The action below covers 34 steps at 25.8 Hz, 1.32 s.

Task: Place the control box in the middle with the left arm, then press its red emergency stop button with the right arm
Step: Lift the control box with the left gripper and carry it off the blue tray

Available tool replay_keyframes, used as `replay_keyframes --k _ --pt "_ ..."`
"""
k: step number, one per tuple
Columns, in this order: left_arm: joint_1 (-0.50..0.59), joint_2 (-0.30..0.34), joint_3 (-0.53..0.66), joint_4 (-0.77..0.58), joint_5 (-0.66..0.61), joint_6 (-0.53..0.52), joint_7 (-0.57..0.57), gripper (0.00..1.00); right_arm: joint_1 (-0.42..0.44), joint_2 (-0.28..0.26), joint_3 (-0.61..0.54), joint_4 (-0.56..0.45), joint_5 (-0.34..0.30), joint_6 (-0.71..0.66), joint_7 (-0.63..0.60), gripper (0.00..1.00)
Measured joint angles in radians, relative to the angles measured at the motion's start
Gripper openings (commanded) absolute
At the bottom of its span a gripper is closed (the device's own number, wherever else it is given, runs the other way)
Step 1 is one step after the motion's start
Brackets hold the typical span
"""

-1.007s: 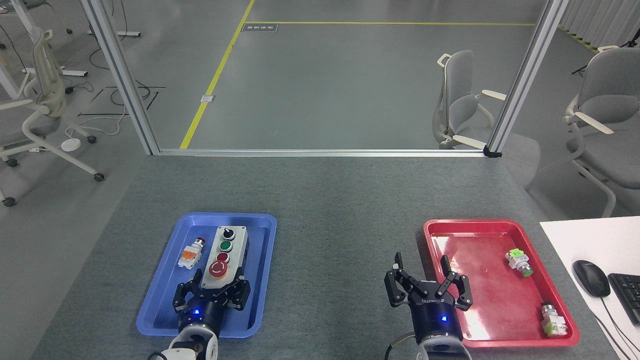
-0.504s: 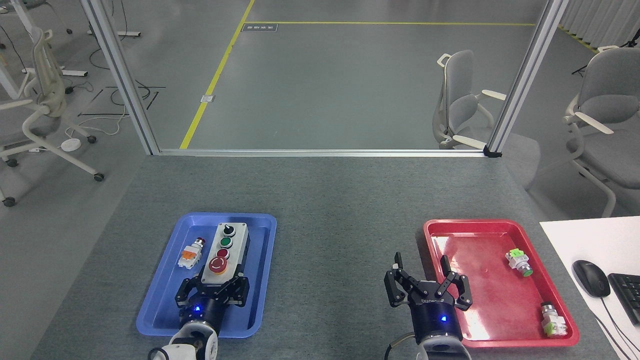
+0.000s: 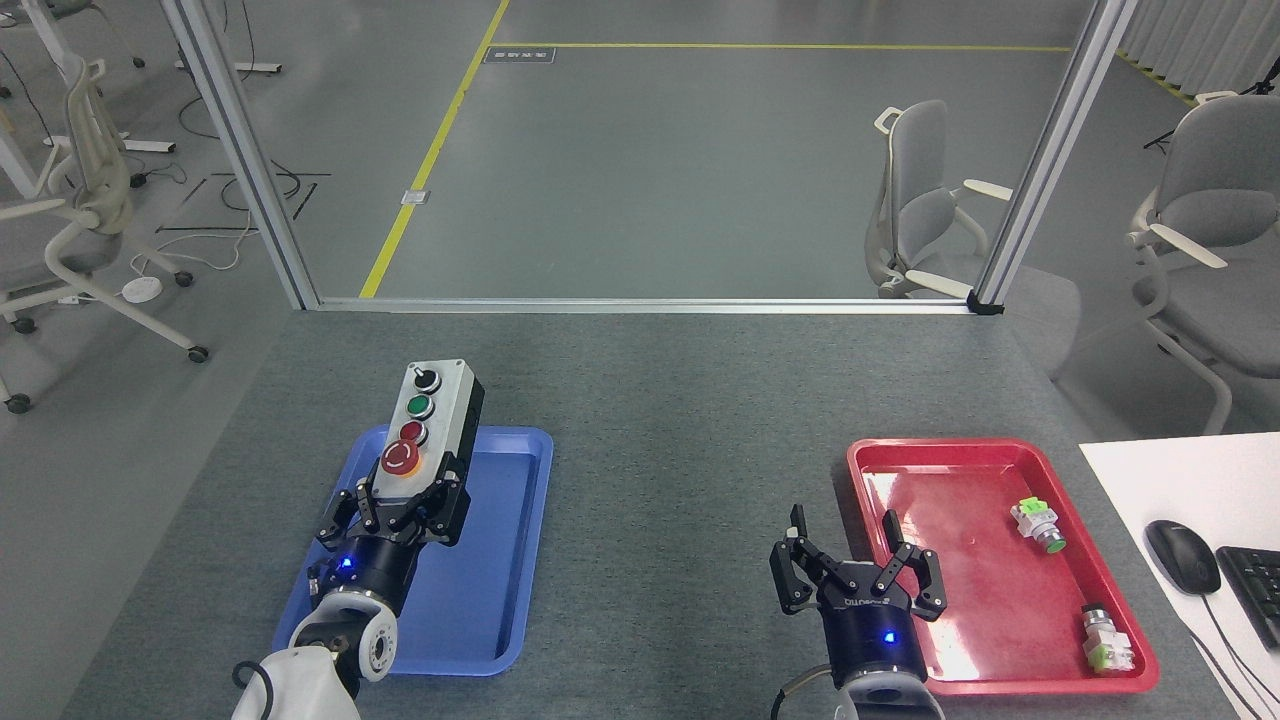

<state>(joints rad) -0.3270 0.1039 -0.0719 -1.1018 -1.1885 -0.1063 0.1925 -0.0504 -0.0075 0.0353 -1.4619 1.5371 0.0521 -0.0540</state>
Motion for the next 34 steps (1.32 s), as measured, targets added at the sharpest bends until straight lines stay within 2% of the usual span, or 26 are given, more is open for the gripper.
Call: replay_keyframes --k 3,9,14,19,26,34 --pt "0.01 -0.011 -0.032 -0.071 0.007 0.005 0.001 0.0 0.0 0.0 0.0 0.0 0.0 0.0 0.0 0.98" --pt "0.0 -0.098 -0.16 -0.098 -0.01 0.034 -0.001 0.0 0.001 0.0 0.0 0.0 0.0 0.0 -0.001 0.98" --pt "-0.053 -0.164 -0.303 0.0 -0.036 0.088 -0.003 0.0 0.001 0.0 0.0 0.0 0.0 0.0 -0.003 0.98" --pt "-0.111 -0.219 -0.396 0.142 -0.042 0.116 -0.001 0.0 0.002 -0.001 -0.001 -0.004 0.001 0.0 -0.001 0.98" --pt "-0.13 -0.237 -0.535 0.239 -0.044 0.115 -0.001 0.0 0.004 -0.006 -0.012 -0.025 0.003 0.005 0.0 0.98" --pt "-0.136 -0.239 -0.59 0.283 -0.044 0.121 0.001 0.0 0.004 -0.004 -0.01 -0.027 0.003 0.007 0.001 0.98"
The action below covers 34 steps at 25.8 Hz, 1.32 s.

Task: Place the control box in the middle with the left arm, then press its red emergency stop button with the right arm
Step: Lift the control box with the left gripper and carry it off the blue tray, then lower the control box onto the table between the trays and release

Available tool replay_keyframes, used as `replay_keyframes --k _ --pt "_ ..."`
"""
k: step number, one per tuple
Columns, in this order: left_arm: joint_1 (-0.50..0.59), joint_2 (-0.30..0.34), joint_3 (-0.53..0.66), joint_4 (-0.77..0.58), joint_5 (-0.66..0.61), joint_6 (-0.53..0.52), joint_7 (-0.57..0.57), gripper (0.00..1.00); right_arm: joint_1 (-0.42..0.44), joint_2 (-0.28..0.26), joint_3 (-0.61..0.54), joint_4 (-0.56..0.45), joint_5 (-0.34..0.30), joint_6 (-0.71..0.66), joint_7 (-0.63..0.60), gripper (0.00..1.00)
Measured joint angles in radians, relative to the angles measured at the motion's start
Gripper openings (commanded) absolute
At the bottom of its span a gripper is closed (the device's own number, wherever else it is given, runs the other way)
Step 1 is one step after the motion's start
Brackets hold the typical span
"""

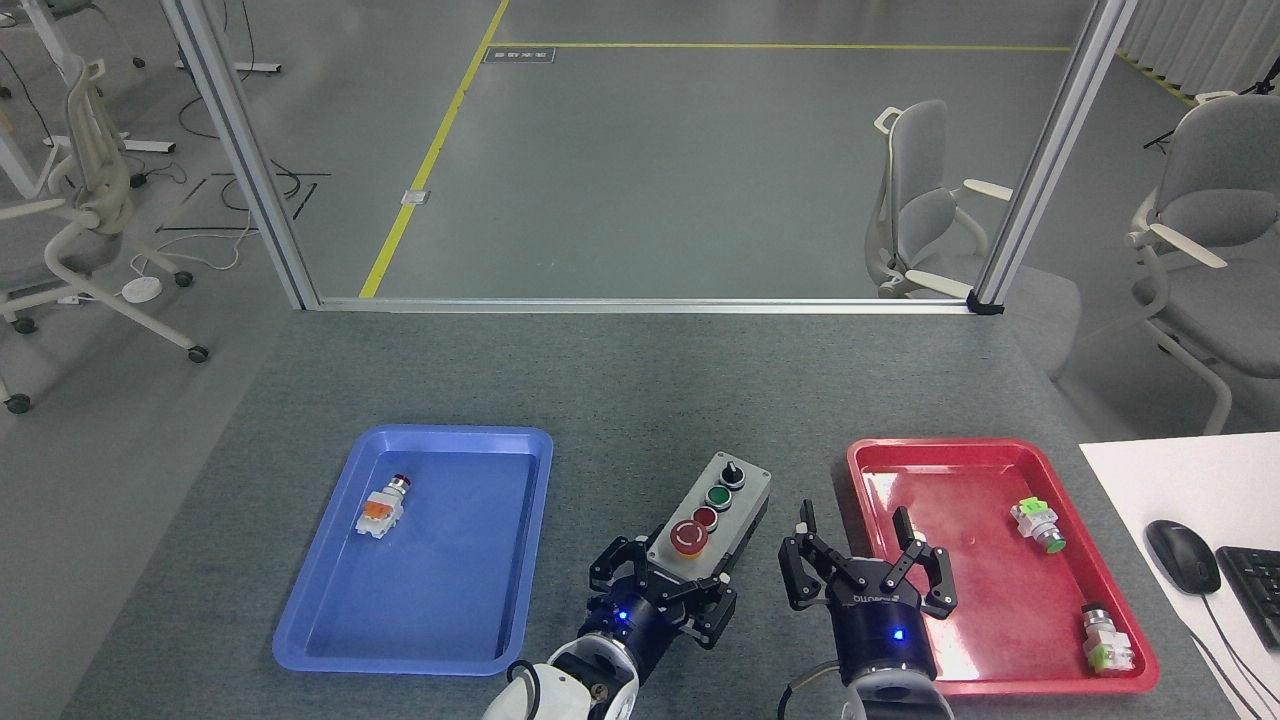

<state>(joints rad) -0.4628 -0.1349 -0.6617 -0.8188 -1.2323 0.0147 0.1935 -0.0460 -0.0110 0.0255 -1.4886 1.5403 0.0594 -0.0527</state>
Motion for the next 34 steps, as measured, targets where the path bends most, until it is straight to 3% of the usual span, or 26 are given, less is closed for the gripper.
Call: replay_keyframes --k 6,9,10,13,17,29,34 --pt "-0.001 0.0 -0.039 0.023 0.003 -0.002 0.0 0.0 0.0 0.001 0.0 0.001 0.0 -0.001 0.0 0.98" --pt "-0.001 0.0 -0.045 0.041 0.006 0.001 0.0 0.13 0.0 0.002 0.0 0.001 0.0 -0.002 0.002 0.98" --pt "-0.001 0.0 -0.046 0.044 0.007 0.002 0.0 0.2 0.0 0.003 0.0 0.001 0.0 -0.002 0.004 0.98" --pt "-0.001 0.0 -0.048 0.05 0.008 0.022 -0.001 0.57 0.0 0.004 0.001 0.001 0.0 -0.002 0.007 0.98" --pt "-0.001 0.0 -0.048 0.05 0.009 0.036 -0.003 0.89 0.0 0.006 0.002 0.001 0.0 -0.004 0.001 0.98" --pt "-0.009 0.021 -0.042 0.025 0.014 0.018 -0.002 0.98 0.0 0.008 0.002 0.001 0.0 -0.009 -0.002 0.98" --pt "0.021 0.156 -0.037 -0.074 0.022 0.001 -0.002 0.99 0.0 0.008 0.004 0.001 0.0 -0.009 -0.005 0.98"
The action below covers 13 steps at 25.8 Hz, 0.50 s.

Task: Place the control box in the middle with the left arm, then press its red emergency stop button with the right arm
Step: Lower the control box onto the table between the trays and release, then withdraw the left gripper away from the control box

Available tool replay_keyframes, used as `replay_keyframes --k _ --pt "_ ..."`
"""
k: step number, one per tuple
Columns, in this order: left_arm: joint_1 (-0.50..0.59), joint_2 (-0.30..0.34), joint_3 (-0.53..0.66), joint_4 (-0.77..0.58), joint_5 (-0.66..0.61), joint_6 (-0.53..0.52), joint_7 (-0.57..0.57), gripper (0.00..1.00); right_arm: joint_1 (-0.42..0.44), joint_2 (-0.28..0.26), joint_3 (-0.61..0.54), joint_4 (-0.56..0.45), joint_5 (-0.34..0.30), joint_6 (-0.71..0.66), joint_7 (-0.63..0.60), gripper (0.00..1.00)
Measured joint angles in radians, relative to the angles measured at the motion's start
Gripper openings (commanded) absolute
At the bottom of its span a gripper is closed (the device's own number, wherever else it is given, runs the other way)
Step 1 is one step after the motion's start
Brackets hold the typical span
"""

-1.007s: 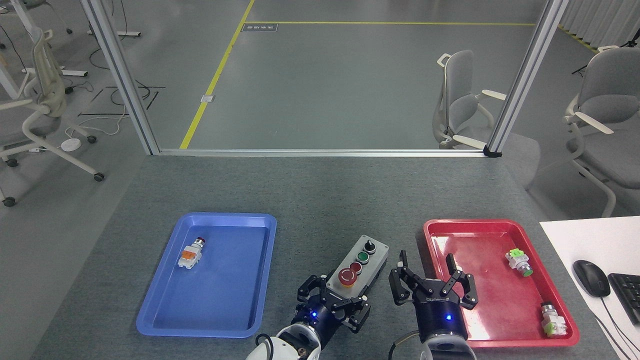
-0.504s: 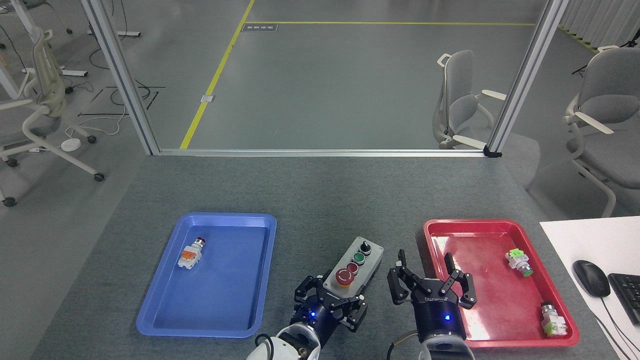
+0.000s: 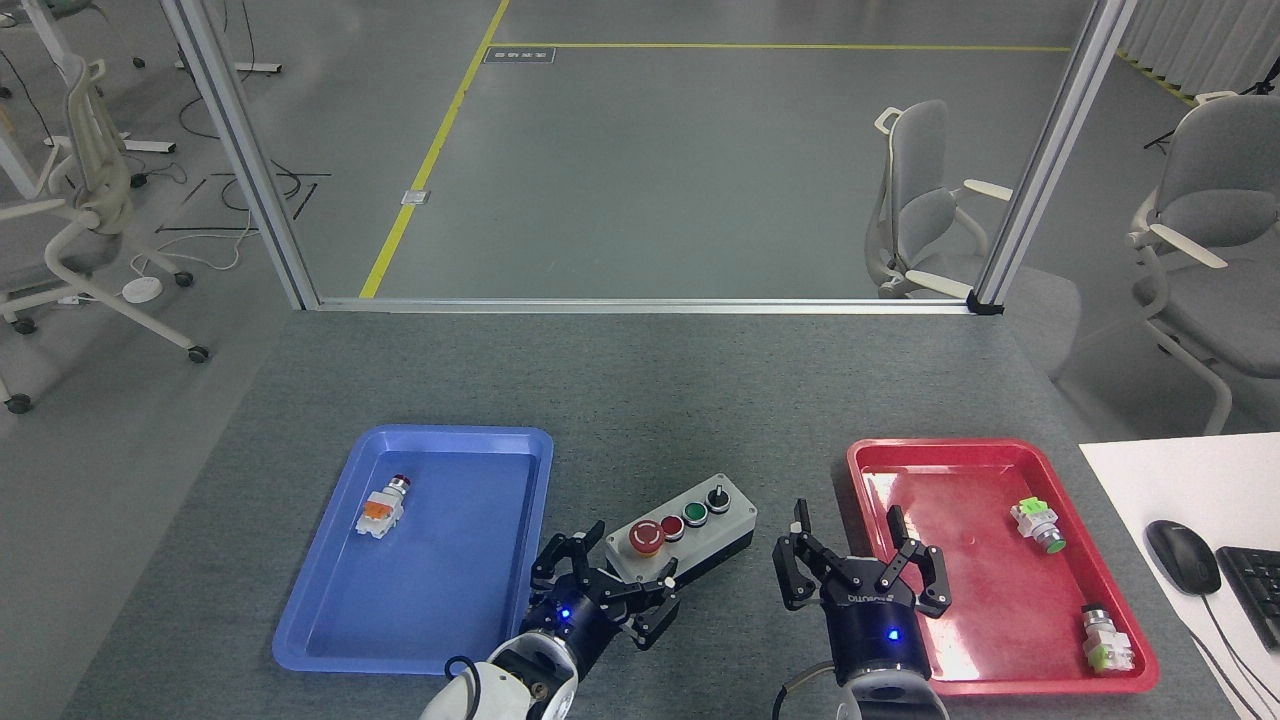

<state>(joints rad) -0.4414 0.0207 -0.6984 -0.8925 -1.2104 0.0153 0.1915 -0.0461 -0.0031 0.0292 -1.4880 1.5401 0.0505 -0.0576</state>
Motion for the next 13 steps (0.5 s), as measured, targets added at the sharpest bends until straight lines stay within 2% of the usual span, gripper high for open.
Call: replay_keyframes --k 6,13 --pt "0.106 0.147 0.074 -0.138 0.007 -0.051 0.001 0.99 0.0 0.001 0.002 0.0 -0.001 0.0 0.003 0.98" --pt "0.238 0.252 0.35 -0.351 0.009 -0.11 0.003 0.99 0.001 0.001 0.003 0.002 -0.002 0.0 0.003 0.98"
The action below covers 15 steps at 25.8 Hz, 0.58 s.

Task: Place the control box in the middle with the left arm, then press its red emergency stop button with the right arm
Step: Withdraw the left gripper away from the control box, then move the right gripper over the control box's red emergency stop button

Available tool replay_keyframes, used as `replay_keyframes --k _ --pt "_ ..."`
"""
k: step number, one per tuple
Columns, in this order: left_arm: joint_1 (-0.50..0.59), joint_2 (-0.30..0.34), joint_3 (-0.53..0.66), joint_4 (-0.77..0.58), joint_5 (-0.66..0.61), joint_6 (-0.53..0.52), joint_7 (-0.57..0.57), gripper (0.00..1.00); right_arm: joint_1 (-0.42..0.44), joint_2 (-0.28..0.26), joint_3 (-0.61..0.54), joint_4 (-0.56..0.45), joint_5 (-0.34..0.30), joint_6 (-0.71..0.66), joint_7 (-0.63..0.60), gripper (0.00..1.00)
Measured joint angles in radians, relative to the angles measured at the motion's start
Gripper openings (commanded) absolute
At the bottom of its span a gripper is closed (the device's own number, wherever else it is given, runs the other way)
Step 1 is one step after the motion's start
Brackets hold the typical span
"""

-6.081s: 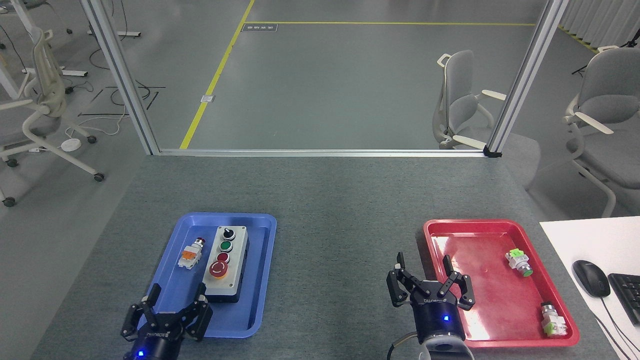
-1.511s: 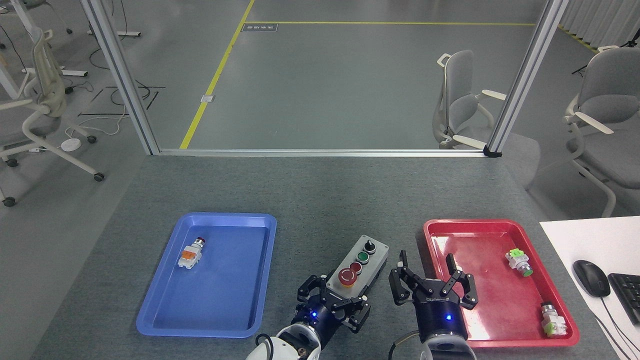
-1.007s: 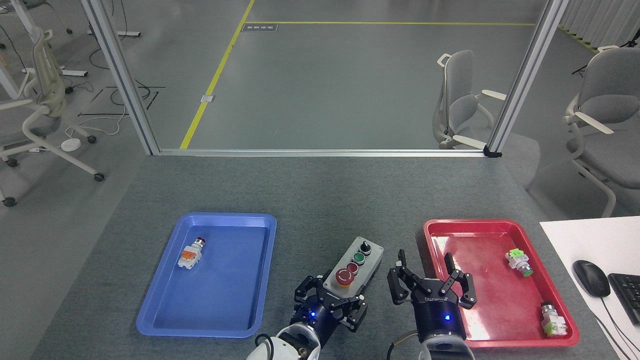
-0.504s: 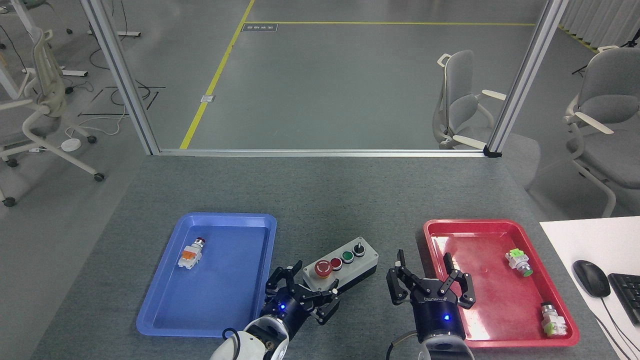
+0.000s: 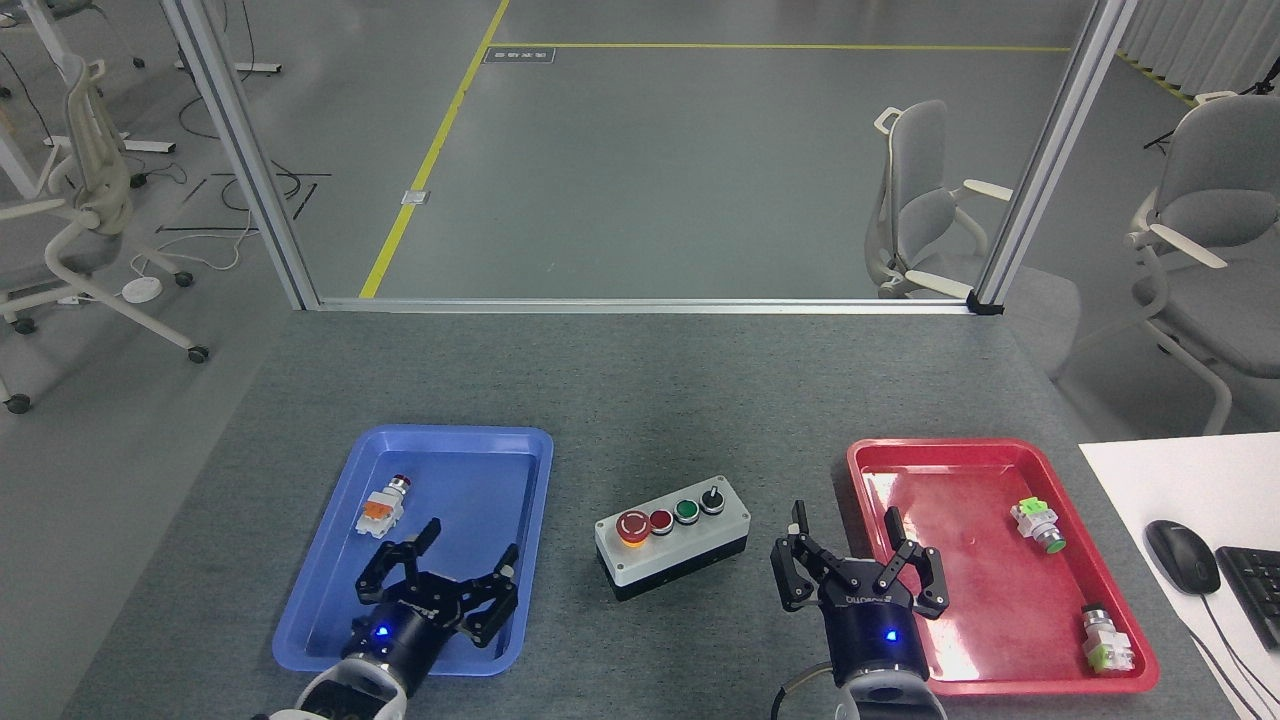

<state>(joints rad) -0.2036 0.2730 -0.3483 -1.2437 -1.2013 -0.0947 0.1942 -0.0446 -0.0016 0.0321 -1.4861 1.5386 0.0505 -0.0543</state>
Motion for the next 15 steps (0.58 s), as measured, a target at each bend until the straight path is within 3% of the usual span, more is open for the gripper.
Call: replay_keyframes --k 10,12,15 --pt "-0.015 0.029 0.471 -0.048 0.008 -0.057 0.001 0.99 0.001 0.004 0.017 0.012 -0.001 0.0 0.001 0.96" --pt "-0.044 0.025 0.509 -0.018 0.011 -0.057 0.001 0.99 0.0 0.006 0.027 0.019 -0.002 0.001 0.0 0.9" --pt "-0.089 0.011 0.535 0.03 0.02 -0.033 0.001 0.99 -0.004 0.01 0.043 0.029 -0.004 0.003 -0.002 0.73"
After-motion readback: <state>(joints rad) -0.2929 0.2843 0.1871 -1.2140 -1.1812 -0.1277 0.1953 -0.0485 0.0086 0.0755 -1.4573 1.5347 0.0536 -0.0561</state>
